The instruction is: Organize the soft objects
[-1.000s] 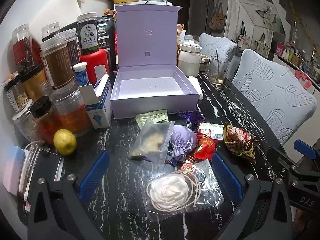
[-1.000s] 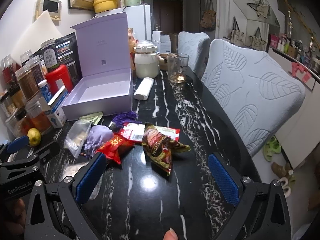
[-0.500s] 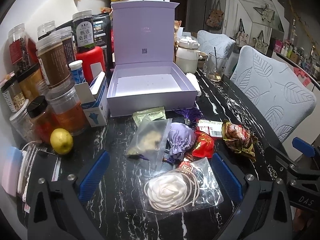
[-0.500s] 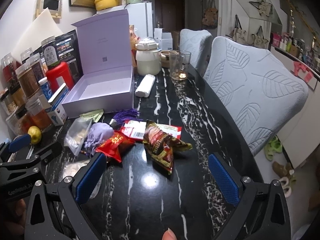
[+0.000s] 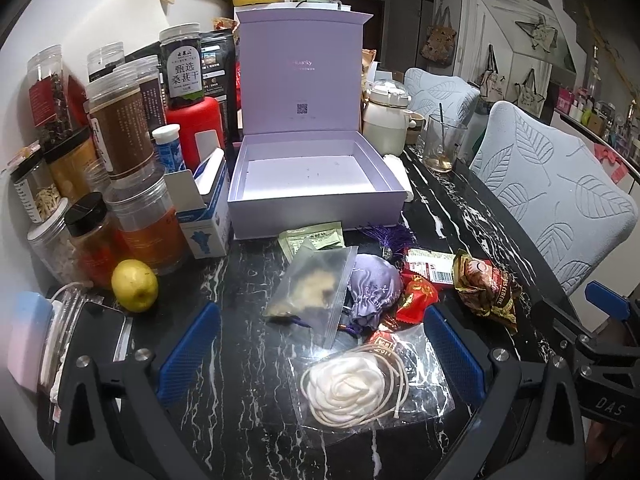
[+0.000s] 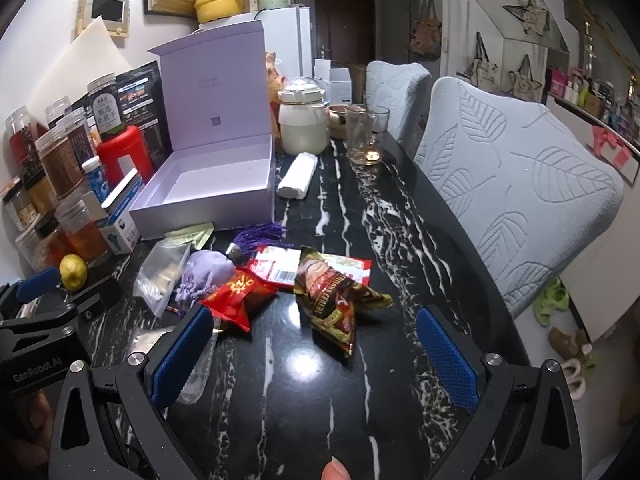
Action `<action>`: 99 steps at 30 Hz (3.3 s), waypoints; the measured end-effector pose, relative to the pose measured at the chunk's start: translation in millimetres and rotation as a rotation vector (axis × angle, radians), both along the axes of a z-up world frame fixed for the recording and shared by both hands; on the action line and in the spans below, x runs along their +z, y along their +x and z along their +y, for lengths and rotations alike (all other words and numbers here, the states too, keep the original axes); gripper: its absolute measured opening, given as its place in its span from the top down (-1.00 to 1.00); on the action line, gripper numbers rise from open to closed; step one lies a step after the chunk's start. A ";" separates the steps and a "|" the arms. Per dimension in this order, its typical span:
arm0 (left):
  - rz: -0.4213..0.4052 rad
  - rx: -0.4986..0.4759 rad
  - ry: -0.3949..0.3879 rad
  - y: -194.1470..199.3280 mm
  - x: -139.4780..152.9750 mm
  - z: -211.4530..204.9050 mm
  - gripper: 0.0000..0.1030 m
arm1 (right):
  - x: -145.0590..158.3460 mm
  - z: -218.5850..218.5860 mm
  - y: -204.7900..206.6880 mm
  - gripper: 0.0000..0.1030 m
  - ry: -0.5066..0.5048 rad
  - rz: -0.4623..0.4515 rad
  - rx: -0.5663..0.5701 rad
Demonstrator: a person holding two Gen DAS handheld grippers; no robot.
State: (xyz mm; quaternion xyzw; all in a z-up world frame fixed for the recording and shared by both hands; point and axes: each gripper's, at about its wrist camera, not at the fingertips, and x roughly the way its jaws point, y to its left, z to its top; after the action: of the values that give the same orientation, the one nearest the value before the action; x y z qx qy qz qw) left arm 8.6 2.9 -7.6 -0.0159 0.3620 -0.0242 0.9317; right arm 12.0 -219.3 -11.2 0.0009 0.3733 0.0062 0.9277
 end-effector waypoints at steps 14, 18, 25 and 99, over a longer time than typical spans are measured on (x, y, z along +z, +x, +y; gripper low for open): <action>-0.008 -0.020 -0.008 -6.0 1.8 -4.6 -1.00 | -0.5 0.3 -2.5 -1.00 0.010 -0.003 0.000; -0.011 -0.020 -0.010 -10.3 2.5 -5.2 -1.00 | 0.3 -1.5 -6.2 -1.00 0.014 -0.007 -0.001; -0.014 -0.018 -0.015 -19.2 3.6 -3.7 -1.00 | 3.0 -1.9 -13.8 -1.00 0.018 -0.013 0.006; 0.138 -0.347 -0.046 2.8 -82.4 -11.4 -0.01 | -64.5 -31.0 16.3 -1.00 0.131 0.166 0.019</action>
State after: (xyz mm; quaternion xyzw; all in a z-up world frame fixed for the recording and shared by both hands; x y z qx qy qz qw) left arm 11.4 -8.5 -90.0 0.0238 0.4216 -0.1917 0.8860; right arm 28.3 -250.3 -75.8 0.0585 0.4475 0.0393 0.8915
